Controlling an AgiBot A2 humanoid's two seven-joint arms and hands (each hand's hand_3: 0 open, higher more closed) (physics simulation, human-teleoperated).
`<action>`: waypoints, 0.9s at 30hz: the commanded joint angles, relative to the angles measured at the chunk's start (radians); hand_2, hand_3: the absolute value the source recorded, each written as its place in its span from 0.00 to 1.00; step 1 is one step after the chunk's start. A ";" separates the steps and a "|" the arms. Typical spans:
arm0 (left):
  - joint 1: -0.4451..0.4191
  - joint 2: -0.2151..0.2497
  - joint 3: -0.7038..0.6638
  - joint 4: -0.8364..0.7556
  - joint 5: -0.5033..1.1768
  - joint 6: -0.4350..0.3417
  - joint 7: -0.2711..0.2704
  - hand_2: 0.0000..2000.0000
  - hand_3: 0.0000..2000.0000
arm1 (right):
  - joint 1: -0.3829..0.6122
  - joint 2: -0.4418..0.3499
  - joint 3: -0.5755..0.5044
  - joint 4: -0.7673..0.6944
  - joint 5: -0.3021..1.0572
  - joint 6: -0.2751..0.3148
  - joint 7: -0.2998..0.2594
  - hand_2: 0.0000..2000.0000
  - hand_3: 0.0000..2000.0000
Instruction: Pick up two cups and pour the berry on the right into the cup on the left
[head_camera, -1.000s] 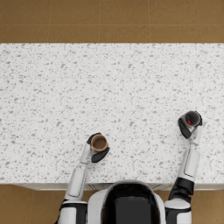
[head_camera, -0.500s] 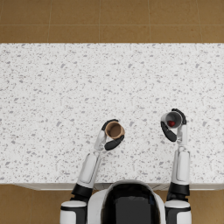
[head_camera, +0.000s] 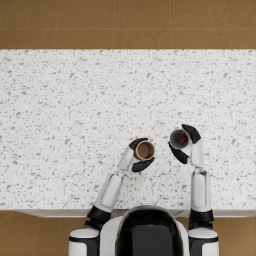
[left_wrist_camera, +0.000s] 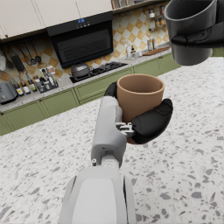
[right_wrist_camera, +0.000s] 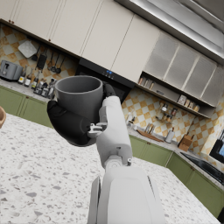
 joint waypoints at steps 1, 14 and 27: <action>0.063 -0.053 0.075 0.018 0.008 -0.001 0.000 1.00 0.64 | 0.031 -0.005 0.015 0.054 0.032 0.000 0.000 1.00 0.64; 0.068 -0.038 0.073 0.034 0.030 -0.001 0.001 1.00 0.64 | 0.027 -0.019 0.124 0.160 0.448 0.009 0.002 1.00 0.64; 0.060 -0.027 0.061 0.040 0.030 -0.003 0.001 1.00 0.64 | 0.006 -0.028 0.164 0.221 0.866 0.015 0.004 1.00 0.64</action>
